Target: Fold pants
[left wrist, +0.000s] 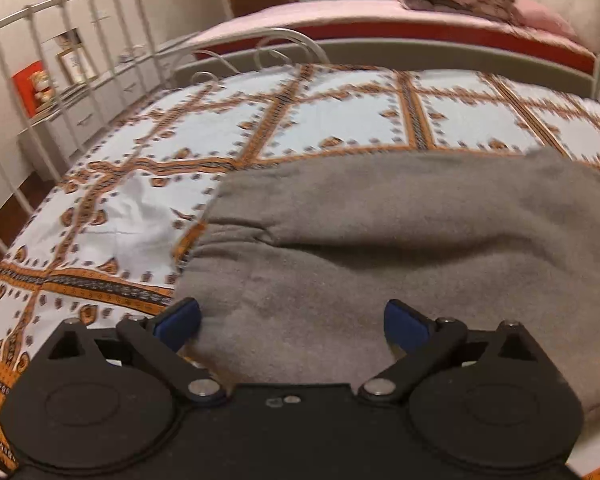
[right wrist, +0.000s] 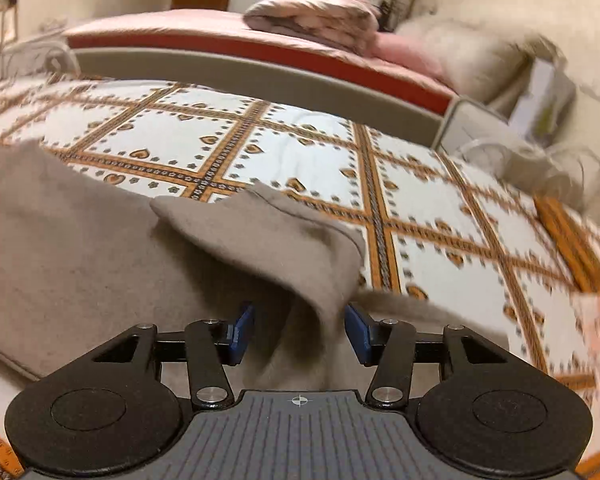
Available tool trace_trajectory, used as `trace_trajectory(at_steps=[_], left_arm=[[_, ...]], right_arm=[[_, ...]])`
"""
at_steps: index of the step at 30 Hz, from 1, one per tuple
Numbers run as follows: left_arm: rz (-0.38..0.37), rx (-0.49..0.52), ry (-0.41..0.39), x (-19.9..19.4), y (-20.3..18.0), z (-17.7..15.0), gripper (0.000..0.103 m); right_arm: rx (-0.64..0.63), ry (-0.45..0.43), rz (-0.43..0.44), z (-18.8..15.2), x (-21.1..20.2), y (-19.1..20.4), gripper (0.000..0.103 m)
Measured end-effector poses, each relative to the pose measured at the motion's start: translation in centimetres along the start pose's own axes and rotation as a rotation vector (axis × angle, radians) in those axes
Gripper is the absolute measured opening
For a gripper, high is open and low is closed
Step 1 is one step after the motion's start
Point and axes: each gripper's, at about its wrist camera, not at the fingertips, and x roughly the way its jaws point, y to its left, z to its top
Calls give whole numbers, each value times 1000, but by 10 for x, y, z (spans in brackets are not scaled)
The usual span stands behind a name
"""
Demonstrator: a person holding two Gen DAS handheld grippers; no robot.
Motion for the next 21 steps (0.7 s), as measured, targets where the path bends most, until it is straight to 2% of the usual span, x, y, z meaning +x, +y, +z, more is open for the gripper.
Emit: trace_trajectory(at_steps=[3, 5, 8, 9, 10, 11, 15, 18, 19, 21], left_arm=[[14, -26, 12, 1, 8, -2, 93], [11, -2, 34, 5, 6, -5, 93], [5, 1, 32, 5, 7, -6, 93], [1, -5, 34, 5, 8, -7, 93], [-2, -11, 35, 5, 9, -7, 94], [-4, -15, 36, 4, 9, -7, 94], [-10, -12, 34, 3, 9, -10, 94], [-23, -16, 29, 4, 12, -11, 94], [-26, -19, 29, 4, 13, -12, 94], [-23, -19, 30, 4, 12, -11, 94]], right_arm=[[-114, -38, -30, 6, 10, 17, 51], [-216, -57, -47, 8, 20, 31, 51], [-340, -43, -66, 8, 38, 43, 50], [-350, -39, -51, 8, 41, 41, 37], [-317, -30, -35, 9, 43, 35, 5], [-240, -8, -25, 13, 43, 23, 5], [303, -69, 48, 13, 4, -65, 5], [741, -76, 87, -30, -21, -135, 5], [847, -44, 79, -49, -17, -152, 5], [969, 117, 93, -79, 9, -178, 5]])
